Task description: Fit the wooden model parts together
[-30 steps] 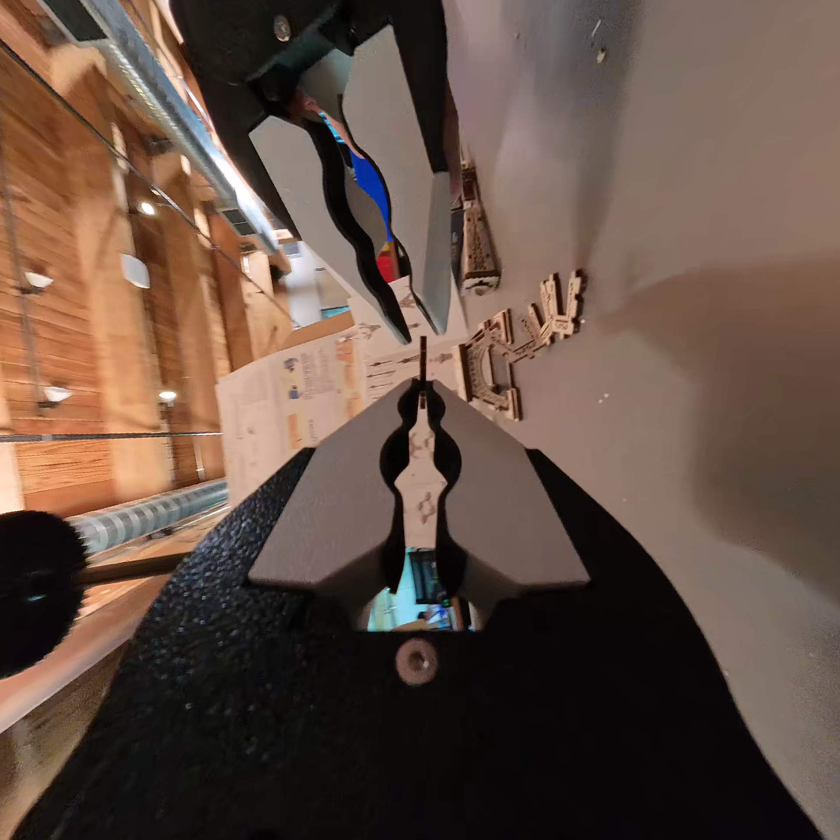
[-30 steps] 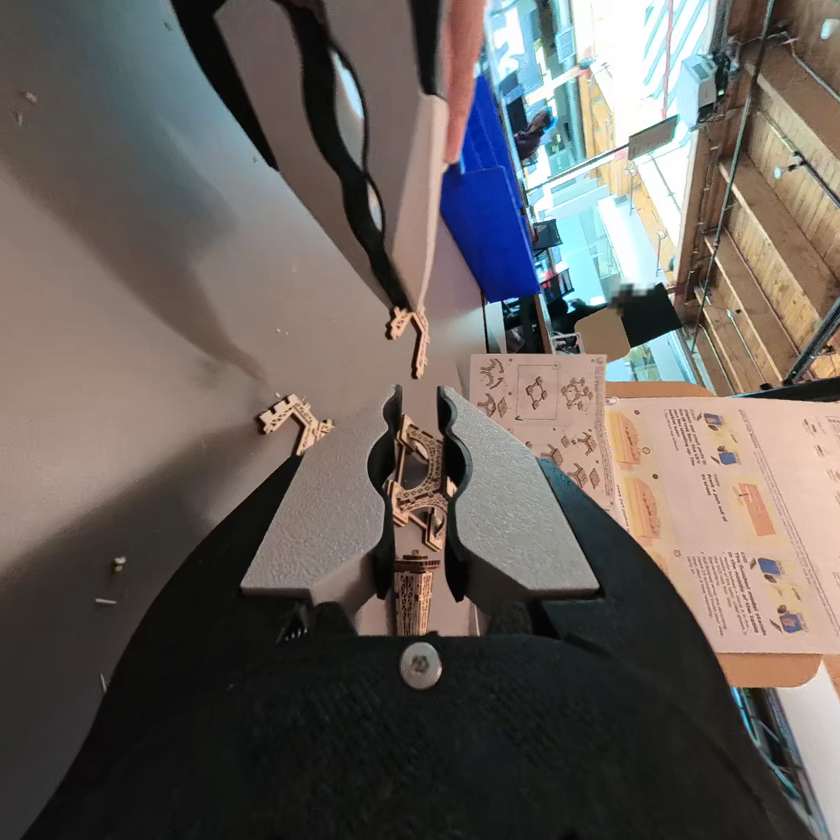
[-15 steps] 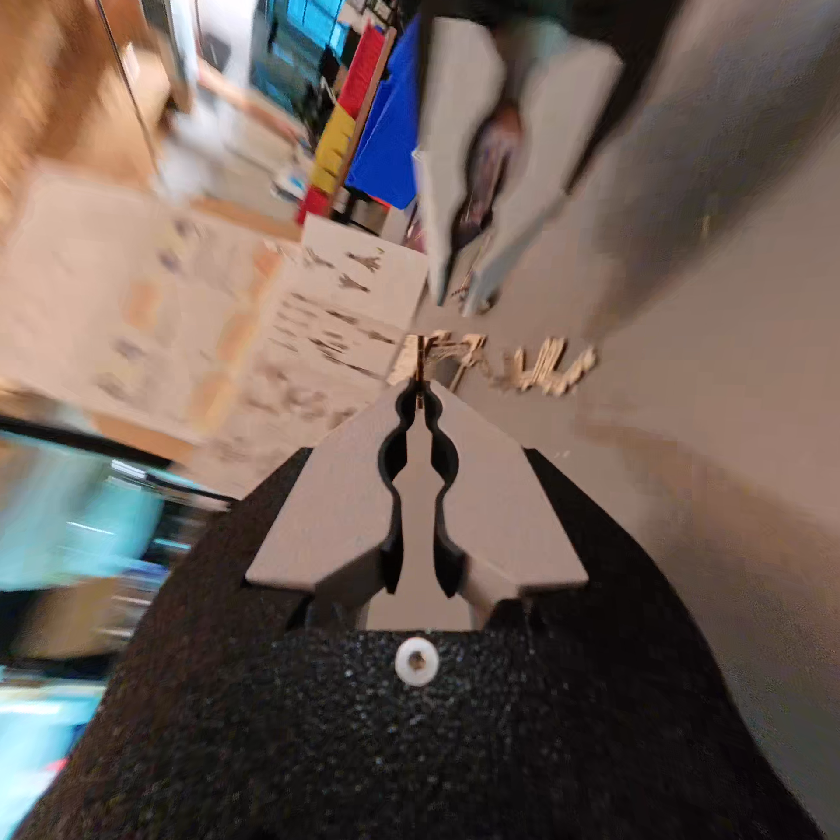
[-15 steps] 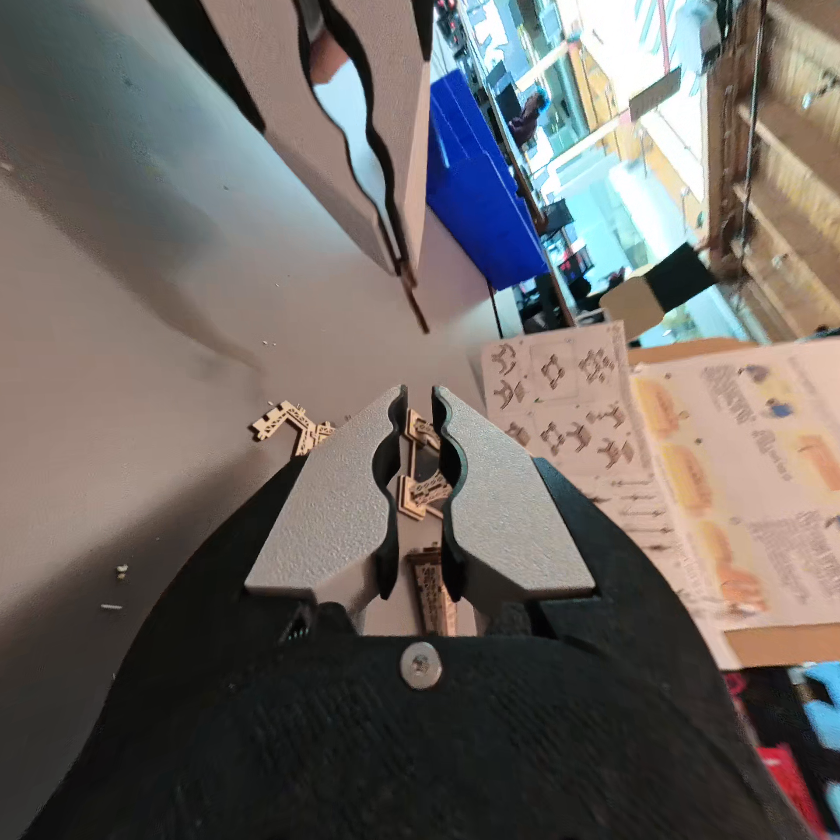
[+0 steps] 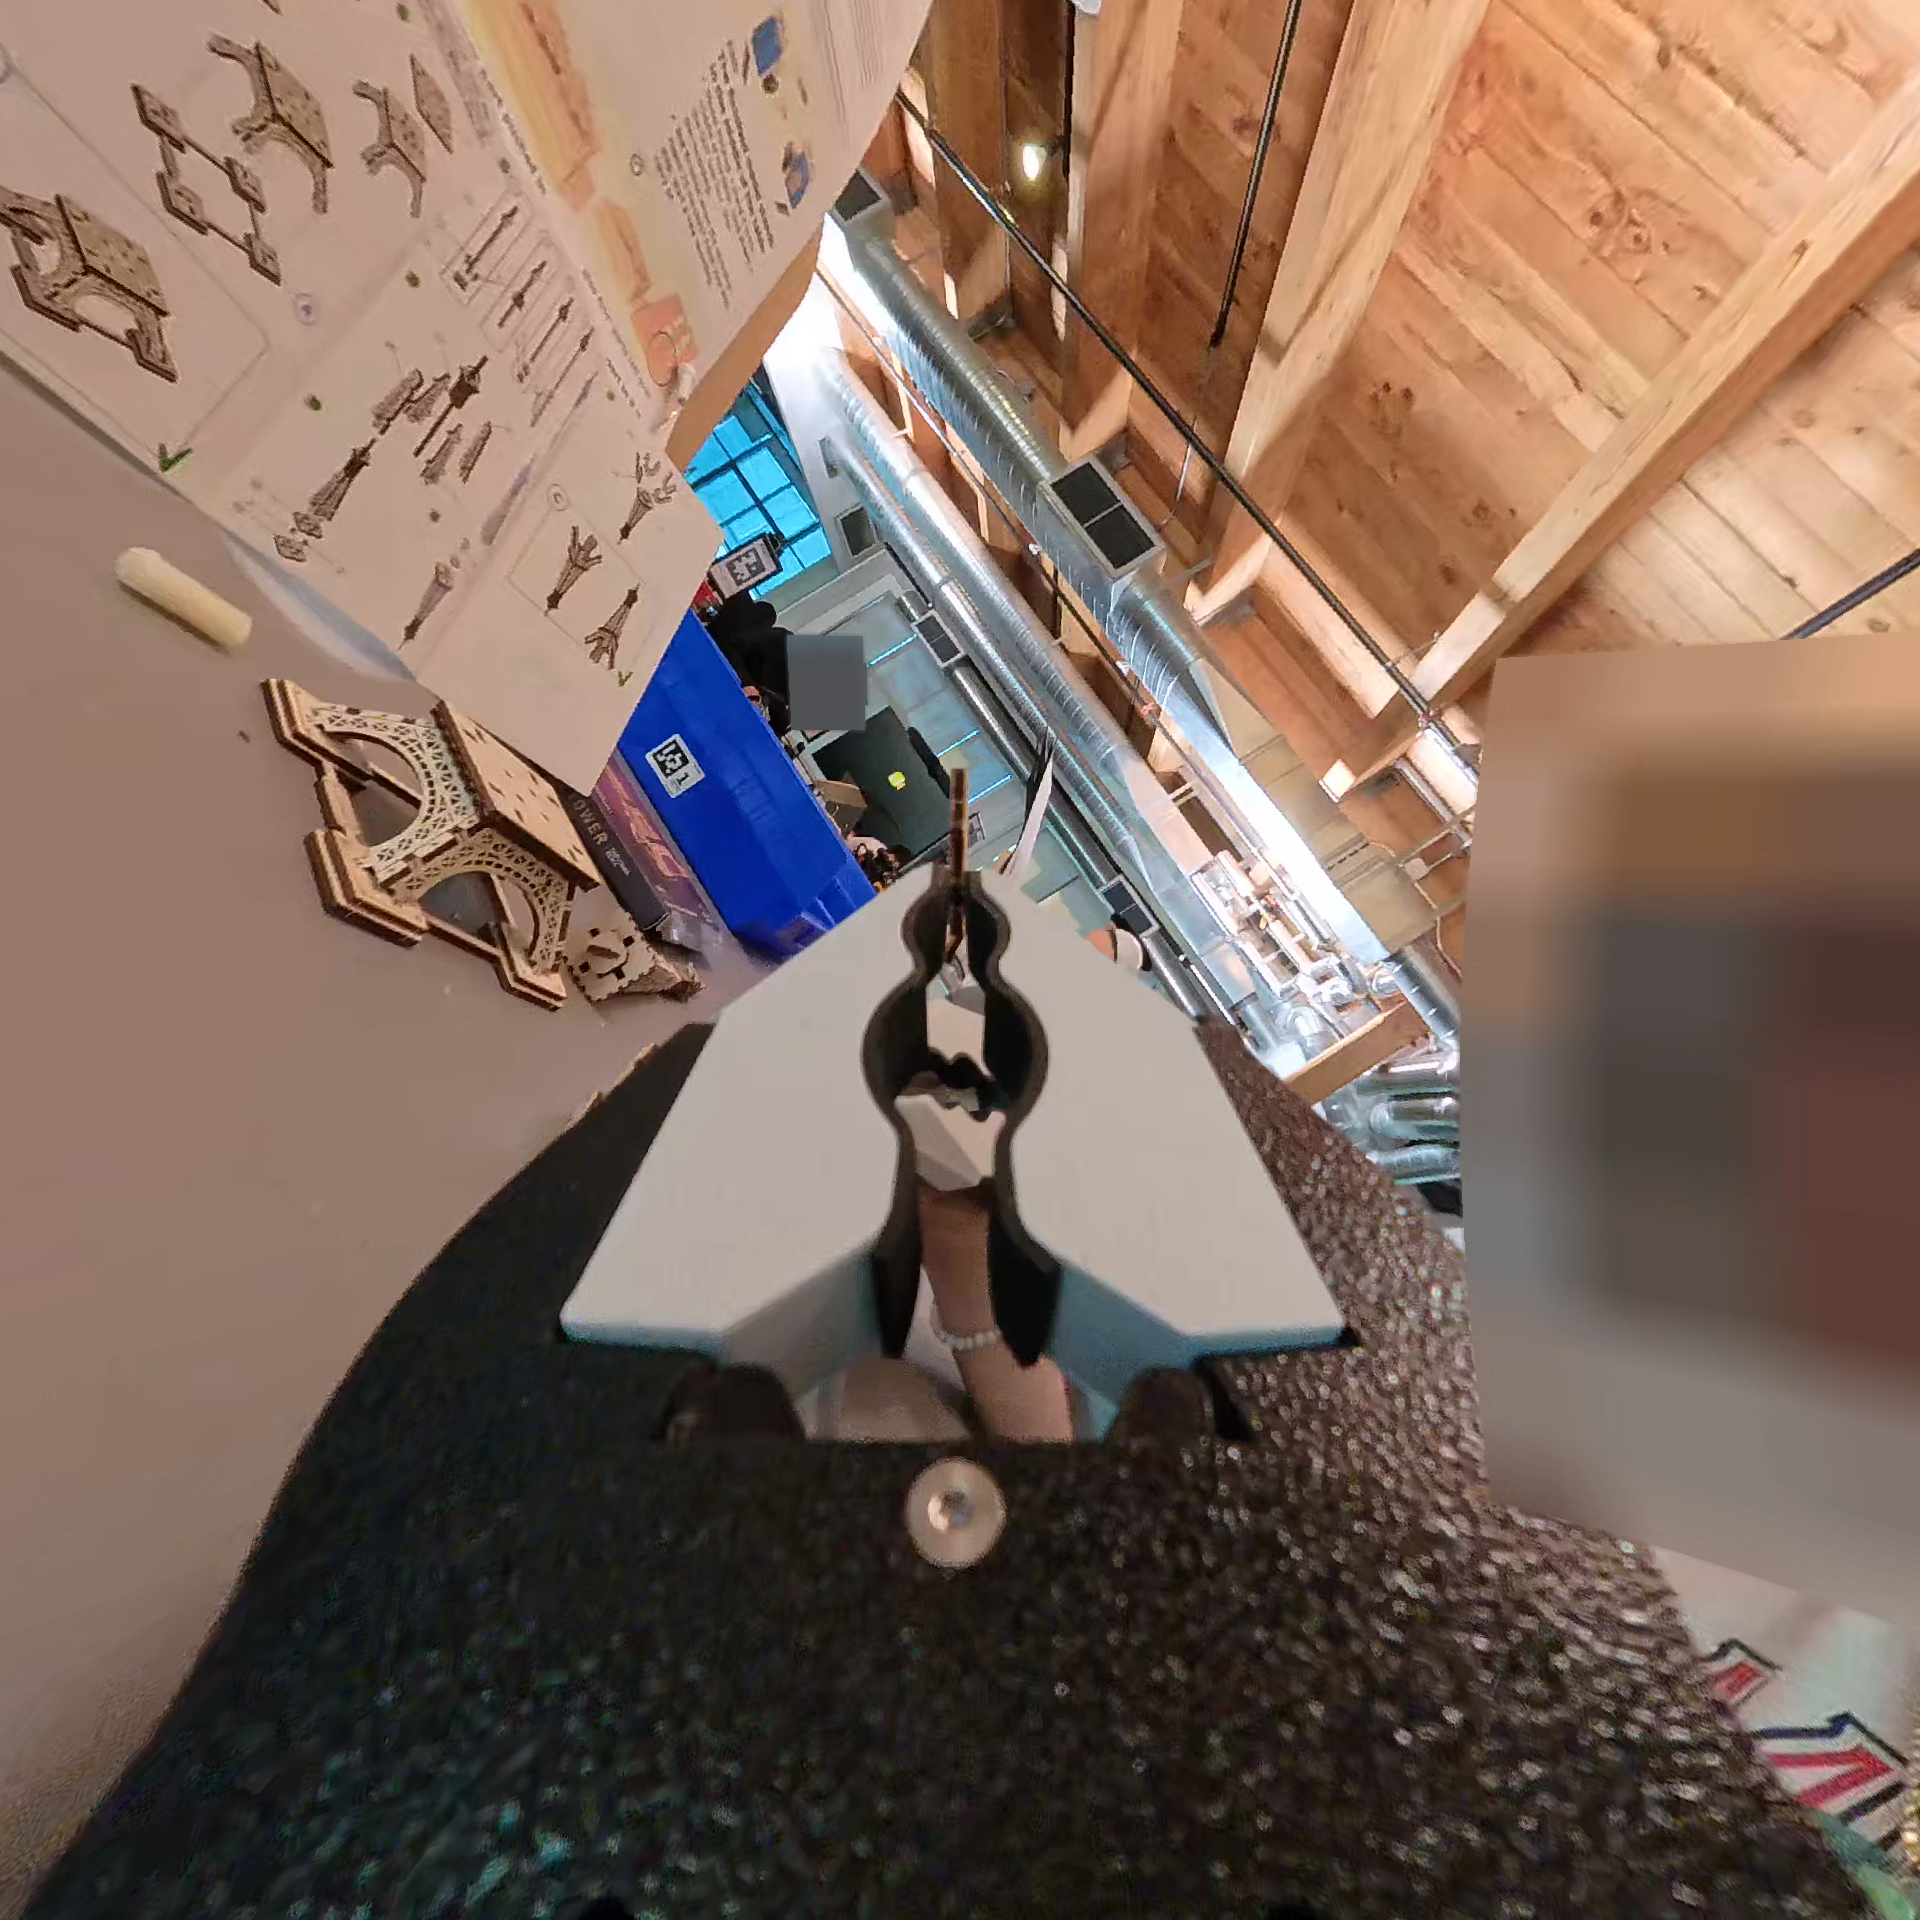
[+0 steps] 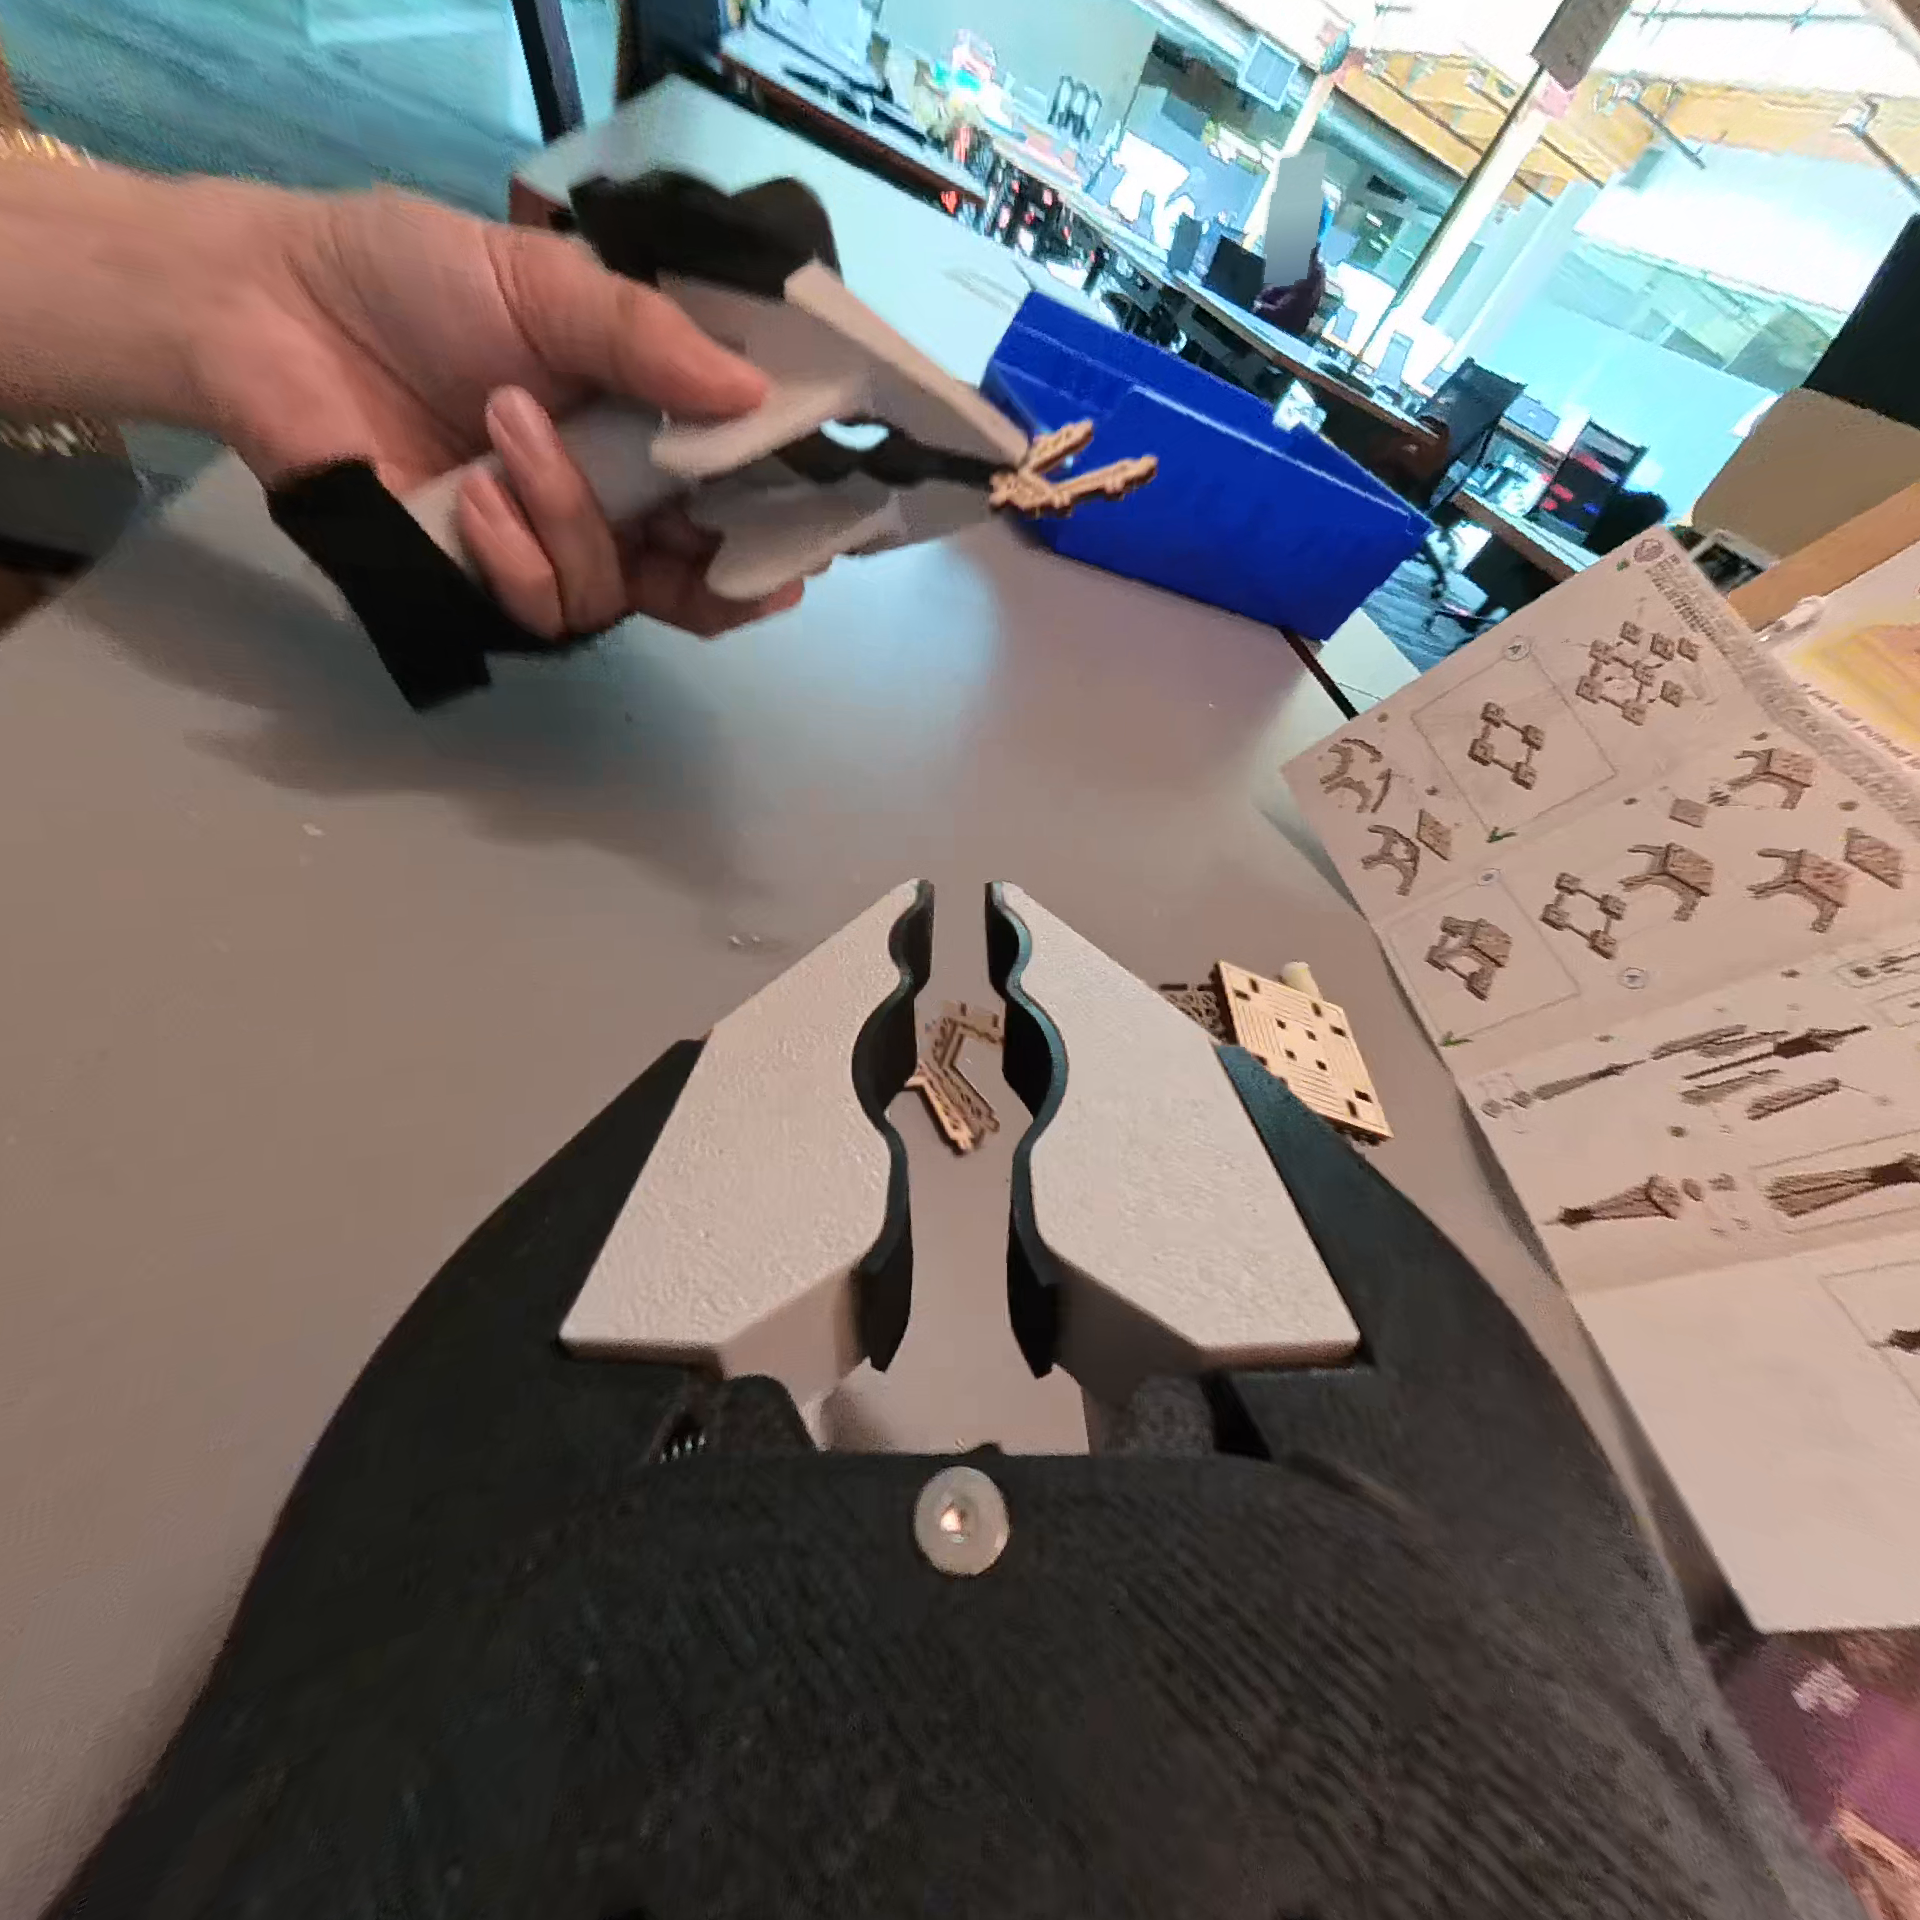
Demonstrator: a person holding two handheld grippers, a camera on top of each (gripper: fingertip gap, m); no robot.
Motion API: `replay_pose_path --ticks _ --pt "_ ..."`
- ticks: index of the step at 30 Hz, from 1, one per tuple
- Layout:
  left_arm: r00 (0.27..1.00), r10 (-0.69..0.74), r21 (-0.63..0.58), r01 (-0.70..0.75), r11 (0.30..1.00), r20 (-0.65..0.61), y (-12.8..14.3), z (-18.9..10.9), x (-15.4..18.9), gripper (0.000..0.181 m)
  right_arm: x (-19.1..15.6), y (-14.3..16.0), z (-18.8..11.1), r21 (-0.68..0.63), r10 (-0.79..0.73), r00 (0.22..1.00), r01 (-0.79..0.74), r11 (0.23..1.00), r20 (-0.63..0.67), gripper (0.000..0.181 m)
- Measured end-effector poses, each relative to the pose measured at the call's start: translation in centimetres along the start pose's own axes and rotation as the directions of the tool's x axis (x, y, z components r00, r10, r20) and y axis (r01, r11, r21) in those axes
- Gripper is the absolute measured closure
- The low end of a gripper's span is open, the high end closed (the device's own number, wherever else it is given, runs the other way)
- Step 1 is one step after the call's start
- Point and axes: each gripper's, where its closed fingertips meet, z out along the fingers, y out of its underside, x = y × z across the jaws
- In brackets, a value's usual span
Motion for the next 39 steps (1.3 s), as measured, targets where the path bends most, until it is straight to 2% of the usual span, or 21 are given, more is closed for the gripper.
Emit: replay_pose_path --ticks 2,6,7,8,9,10,11,12,13,14,15,16,17,18,19,22,26,31,39 --pt "0.999 0.033 -0.014 -0.033 0.999 0.011 0.2 0.0 0.1 0.181 0.2 -0.4 -0.1 0.022 0.027 1.0 -0.027 0.999 -0.002 0.173" --pt "0.992 0.125 -0.094 -0.122 0.988 0.026 0.9 0.3 0.2 0.181 0.8 0.0 -0.4 0.001 -0.01 0.999 0.01 1.0 -0.045 0.173" --pt "0.981 0.192 -0.142 -0.185 0.972 0.038 1.3 0.4 0.0 0.181 0.9 0.2 -0.5 -0.018 -0.012 0.999 0.011 1.0 -0.045 0.172" --pt "0.944 0.326 -0.205 -0.31 0.928 0.051 1.8 0.4 -0.3 0.181 0.9 0.4 -0.5 -0.033 -0.007 0.999 0.006 0.999 -0.041 0.172" --pt "0.862 0.506 -0.286 -0.477 0.831 0.031 2.5 0.3 -0.6 0.181 0.7 0.7 -0.6 -0.051 0.0 1.0 -0.001 0.999 -0.022 0.172" --pt "0.729 0.684 -0.369 -0.639 0.675 -0.011 3.3 0.1 -1.1 0.181 0.3 1.1 -0.6 -0.076 0.004 1.0 -0.004 0.997 0.009 0.172" --pt "0.553 0.83 -0.44 -0.764 0.472 -0.07 4.0 -0.2 -1.8 0.181 0.1 1.5 -0.7 -0.101 0.006 1.0 -0.003 0.995 0.031 0.172" --pt "0.356 0.92 -0.495 -0.836 0.235 -0.164 4.9 -0.6 -2.5 0.181 -0.2 2.0 -0.6 -0.127 0.006 0.999 0.0 0.992 0.05 0.172" --pt "0.162 0.951 -0.533 -0.846 -0.003 -0.262 5.7 -1.0 -3.4 0.181 -0.6 2.5 -0.6 -0.157 0.007 0.997 0.005 0.988 0.078 0.172" --pt "-0.013 0.934 -0.536 -0.816 -0.217 -0.358 6.3 -1.4 -4.1 0.181 -1.3 3.0 -0.6 -0.182 0.009 0.992 0.013 0.983 0.122 0.172" --pt "-0.161 0.879 -0.502 -0.768 -0.397 -0.449 7.0 -1.7 -4.5 0.18 -2.2 3.4 -0.6 -0.199 0.004 0.985 0.031 0.979 0.175 0.171" --pt "-0.282 0.805 -0.451 -0.709 -0.541 -0.523 7.7 -1.9 -4.9 0.181 -3.1 3.7 -0.5 -0.208 -0.009 0.977 0.054 0.977 0.215 0.171" --pt "-0.377 0.729 -0.407 -0.641 -0.651 -0.571 8.2 -2.0 -5.4 0.181 -3.6 4.0 -0.3 -0.218 -0.025 0.972 0.078 0.973 0.235 0.171" --pt "-0.446 0.659 -0.365 -0.58 -0.728 -0.605 8.7 -2.2 -5.7 0.181 -3.8 4.3 -0.1 -0.24 -0.039 0.97 0.098 0.966 0.239 0.171" --pt "-0.496 0.607 -0.325 -0.541 -0.776 -0.621 9.2 -2.1 -5.9 0.181 -3.8 4.8 0.2 -0.269 -0.047 0.97 0.112 0.957 0.237 0.17" --pt "-0.562 0.524 -0.254 -0.489 -0.835 -0.64 10.3 -2.2 -6.2 0.181 -4.0 5.4 0.6 -0.321 -0.045 0.971 0.121 0.939 0.234 0.167" --pt "-0.557 0.519 -0.215 -0.52 -0.826 -0.648 11.0 -2.1 -6.1 0.181 -4.3 5.4 1.2 -0.309 -0.056 0.972 0.127 0.943 0.228 0.17" --pt "-0.585 0.47 -0.136 -0.522 -0.842 -0.661 11.2 -2.2 -6.6 0.181 -5.2 5.8 1.3 -0.296 -0.059 0.961 0.142 0.945 0.271 0.176" --pt "-0.607 0.39 0.014 -0.551 -0.834 -0.693 11.9 -1.9 -6.8 0.181 -6.0 5.2 1.1 -0.265 -0.044 0.95 0.131 0.955 0.31 0.174"
